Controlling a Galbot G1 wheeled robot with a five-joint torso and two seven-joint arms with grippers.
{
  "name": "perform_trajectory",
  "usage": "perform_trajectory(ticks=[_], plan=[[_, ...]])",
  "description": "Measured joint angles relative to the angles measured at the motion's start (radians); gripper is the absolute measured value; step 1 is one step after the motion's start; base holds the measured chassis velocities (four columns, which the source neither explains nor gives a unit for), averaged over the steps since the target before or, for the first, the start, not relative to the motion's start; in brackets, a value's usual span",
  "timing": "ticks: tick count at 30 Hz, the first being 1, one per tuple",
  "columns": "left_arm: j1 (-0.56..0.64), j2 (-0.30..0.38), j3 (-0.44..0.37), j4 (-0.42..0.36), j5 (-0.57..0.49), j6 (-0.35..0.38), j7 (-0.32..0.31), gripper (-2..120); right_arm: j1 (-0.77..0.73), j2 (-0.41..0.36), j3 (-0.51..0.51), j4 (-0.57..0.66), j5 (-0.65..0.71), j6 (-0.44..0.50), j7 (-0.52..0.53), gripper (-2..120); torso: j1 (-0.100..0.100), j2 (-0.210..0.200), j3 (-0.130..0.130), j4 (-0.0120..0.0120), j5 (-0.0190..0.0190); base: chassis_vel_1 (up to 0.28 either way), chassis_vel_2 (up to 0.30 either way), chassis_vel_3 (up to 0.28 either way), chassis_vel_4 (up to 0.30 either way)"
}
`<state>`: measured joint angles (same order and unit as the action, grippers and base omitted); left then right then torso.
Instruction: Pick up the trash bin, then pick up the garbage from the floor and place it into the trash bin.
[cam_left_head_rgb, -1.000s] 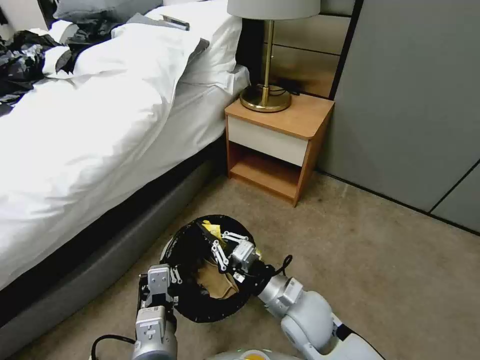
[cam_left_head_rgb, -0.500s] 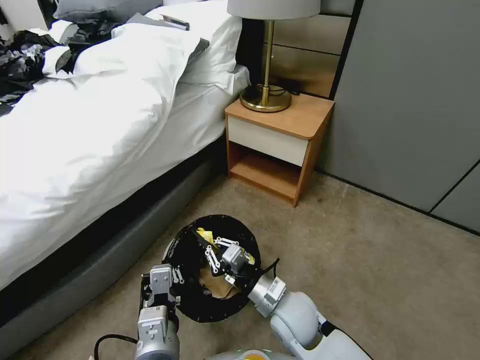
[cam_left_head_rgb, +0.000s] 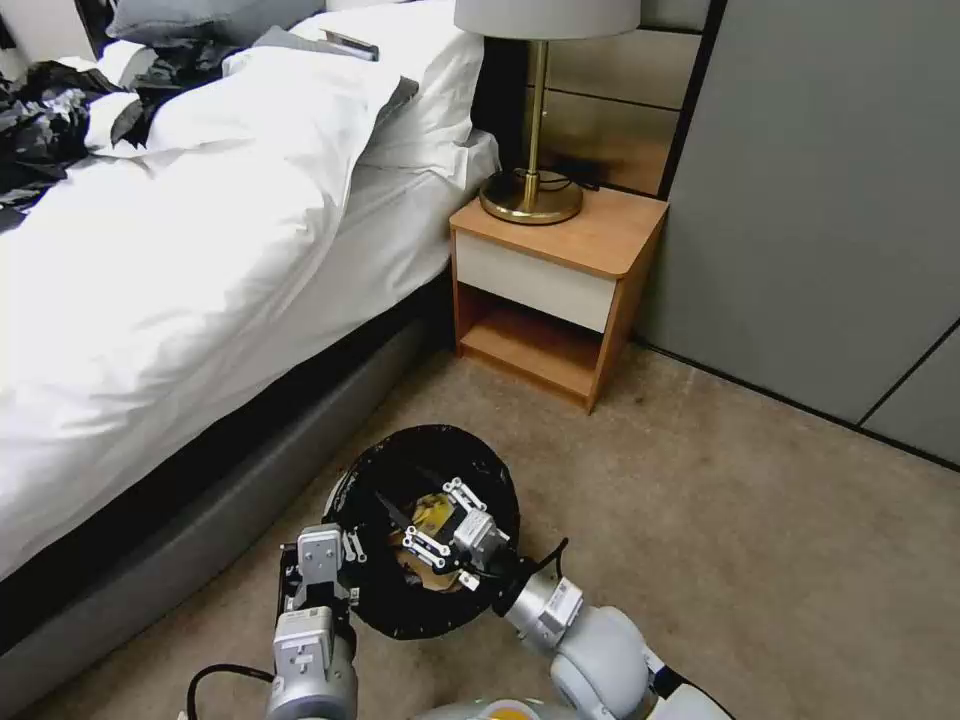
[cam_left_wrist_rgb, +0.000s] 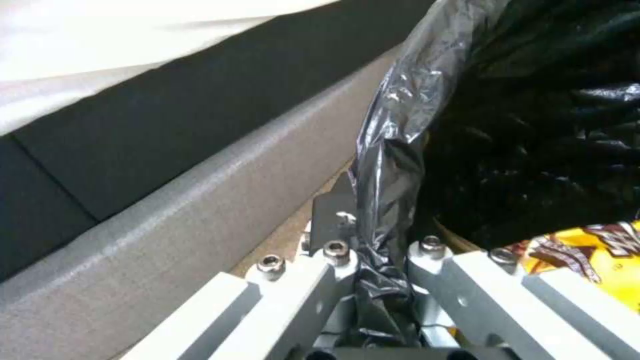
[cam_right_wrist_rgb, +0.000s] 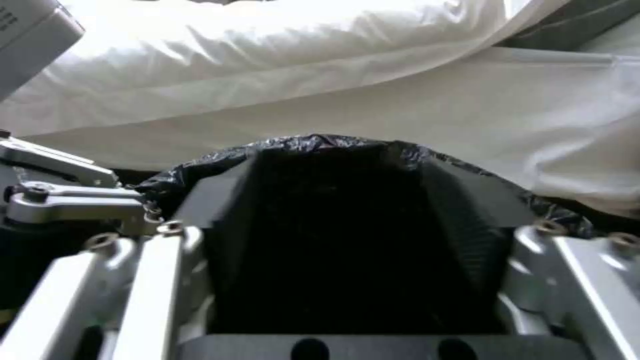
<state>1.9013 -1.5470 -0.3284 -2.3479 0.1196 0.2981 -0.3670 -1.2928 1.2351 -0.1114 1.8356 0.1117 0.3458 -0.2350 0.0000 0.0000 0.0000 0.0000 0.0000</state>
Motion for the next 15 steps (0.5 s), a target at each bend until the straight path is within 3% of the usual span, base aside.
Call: perform_trajectory(ticks=[4,7,15], plan=[[0.000,0.000,0.001,0.000,0.000,0.000,0.000,1,-0.005,-0.002,0.003,0.004,-0.004,0.000,-0.001,75,0.000,0.000,0.000,0.0000,0.0000,0.000,0.000,0.000,0.000],[0.000,0.000,0.001,0.000,0.001,0.000,0.000,1,-0.010,-0.005,0.008,0.014,-0.007,0.001,-0.002,92,0.000,0.000,0.000,0.0000,0.0000,0.000,0.000,0.000,0.000],[0.005,0.003,0.001,-0.001,0.002,0.000,0.000,1,-0.019,-0.012,0.032,0.081,-0.010,0.001,-0.004,100,0.000,0.000,0.000,0.0000,0.0001,0.000,0.000,0.000,0.000]])
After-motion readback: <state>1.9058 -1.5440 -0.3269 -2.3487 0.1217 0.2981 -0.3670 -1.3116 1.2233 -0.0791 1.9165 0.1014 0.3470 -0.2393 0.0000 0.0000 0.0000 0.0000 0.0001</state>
